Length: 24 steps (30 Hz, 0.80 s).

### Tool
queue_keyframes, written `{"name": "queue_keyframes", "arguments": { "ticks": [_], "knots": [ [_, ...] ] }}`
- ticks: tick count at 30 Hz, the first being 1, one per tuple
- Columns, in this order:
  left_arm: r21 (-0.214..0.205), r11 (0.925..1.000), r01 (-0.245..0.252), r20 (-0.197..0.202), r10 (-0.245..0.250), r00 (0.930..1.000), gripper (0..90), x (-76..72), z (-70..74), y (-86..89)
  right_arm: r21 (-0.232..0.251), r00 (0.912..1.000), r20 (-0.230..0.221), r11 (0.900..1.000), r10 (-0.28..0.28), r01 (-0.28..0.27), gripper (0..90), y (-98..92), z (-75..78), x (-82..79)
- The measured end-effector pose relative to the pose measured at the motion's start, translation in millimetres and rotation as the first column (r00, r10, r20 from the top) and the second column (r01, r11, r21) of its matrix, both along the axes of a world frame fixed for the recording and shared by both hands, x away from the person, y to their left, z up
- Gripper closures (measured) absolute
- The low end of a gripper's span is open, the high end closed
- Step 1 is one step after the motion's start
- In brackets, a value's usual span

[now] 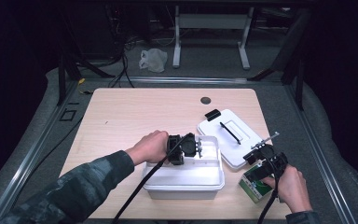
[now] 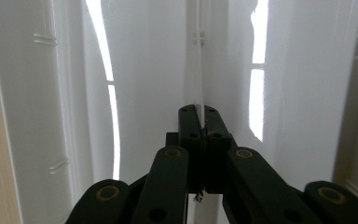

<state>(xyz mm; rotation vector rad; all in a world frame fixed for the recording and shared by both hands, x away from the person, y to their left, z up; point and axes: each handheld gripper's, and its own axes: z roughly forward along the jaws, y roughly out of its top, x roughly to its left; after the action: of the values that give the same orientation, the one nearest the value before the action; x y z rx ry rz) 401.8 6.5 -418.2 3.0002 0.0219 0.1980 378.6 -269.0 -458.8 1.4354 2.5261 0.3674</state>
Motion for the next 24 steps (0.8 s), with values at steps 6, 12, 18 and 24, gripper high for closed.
{"name": "queue_keyframes", "arguments": {
  "ticks": [6, 12, 18, 24],
  "knots": [
    [0.007, 1.0000, 0.007, 0.003, -0.007, 1.0000, 89.1, -1.5, 0.2, -4.2, 0.002, 1.0000, 0.000, 1.0000, -0.002, 0.002, 7.5, -0.1, -0.1, 0.0],
    [0.010, 0.9999, 0.014, -0.016, -0.014, 0.9998, 89.2, -1.7, 2.8, -3.1, 0.004, 1.0000, 0.001, 1.0000, -0.001, 0.001, 7.5, -0.8, 0.1, 0.7],
    [0.006, 0.9999, 0.014, -0.018, -0.014, 0.9997, 89.3, -3.0, 8.1, -2.4, 0.006, 1.0000, -0.002, 1.0000, -0.004, 0.004, 7.6, -1.0, -0.2, 0.7],
    [-0.035, 0.9994, 0.000, -0.026, -0.001, 0.9997, 89.3, -4.0, 21.4, 0.8, 0.004, 1.0000, -0.003, 1.0000, -0.004, 0.004, 7.6, -1.6, -0.4, 0.6]
  ]
}}
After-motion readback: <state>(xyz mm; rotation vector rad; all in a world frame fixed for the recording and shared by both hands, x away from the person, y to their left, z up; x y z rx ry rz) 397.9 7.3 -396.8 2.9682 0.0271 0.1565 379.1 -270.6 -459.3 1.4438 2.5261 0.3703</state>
